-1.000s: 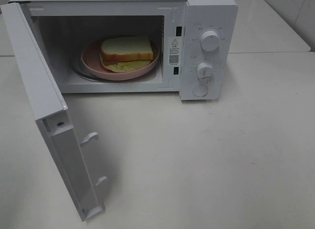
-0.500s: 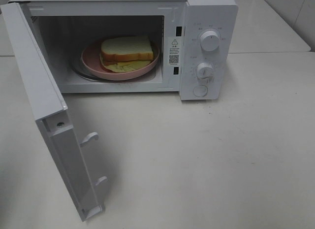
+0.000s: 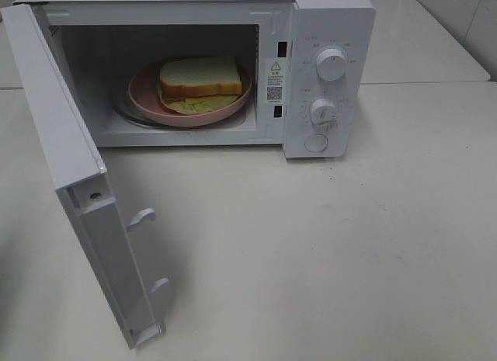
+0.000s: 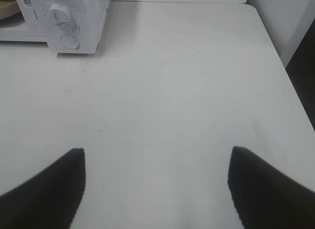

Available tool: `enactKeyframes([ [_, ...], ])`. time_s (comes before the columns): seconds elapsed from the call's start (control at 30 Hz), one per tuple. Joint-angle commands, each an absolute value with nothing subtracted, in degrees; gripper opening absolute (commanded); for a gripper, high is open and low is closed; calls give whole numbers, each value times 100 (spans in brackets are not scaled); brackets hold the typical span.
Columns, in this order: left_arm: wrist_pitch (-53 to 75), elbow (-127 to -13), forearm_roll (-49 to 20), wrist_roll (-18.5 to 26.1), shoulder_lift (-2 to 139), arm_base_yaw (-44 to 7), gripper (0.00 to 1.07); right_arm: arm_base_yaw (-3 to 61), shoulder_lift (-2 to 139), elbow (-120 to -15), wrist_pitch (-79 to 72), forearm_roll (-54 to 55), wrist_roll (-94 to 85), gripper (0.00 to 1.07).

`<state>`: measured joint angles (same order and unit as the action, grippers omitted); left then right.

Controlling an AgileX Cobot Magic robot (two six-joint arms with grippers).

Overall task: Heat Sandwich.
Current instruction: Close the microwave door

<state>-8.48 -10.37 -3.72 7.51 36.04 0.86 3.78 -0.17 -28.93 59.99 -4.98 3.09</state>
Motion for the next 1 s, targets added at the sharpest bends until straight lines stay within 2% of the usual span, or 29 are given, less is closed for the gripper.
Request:
enactKeyframes([
  [0.03, -1776, -963, -258, 728, 3994, 97, 0, 338, -172, -2893, 5942, -516, 298, 76],
  [0.27, -2762, -963, -241, 567, 4870, -69, 0, 338, -172, -2893, 5942, -516, 298, 76],
  [0.57, -4045, -963, -223, 556, 6377, -900, 0, 338, -172, -2893, 5942, -516, 298, 76],
  [1.0, -5099, -1375, -223, 516, 7878, -1736, 0, 338, -172, -2893, 5942, -516, 298, 76],
])
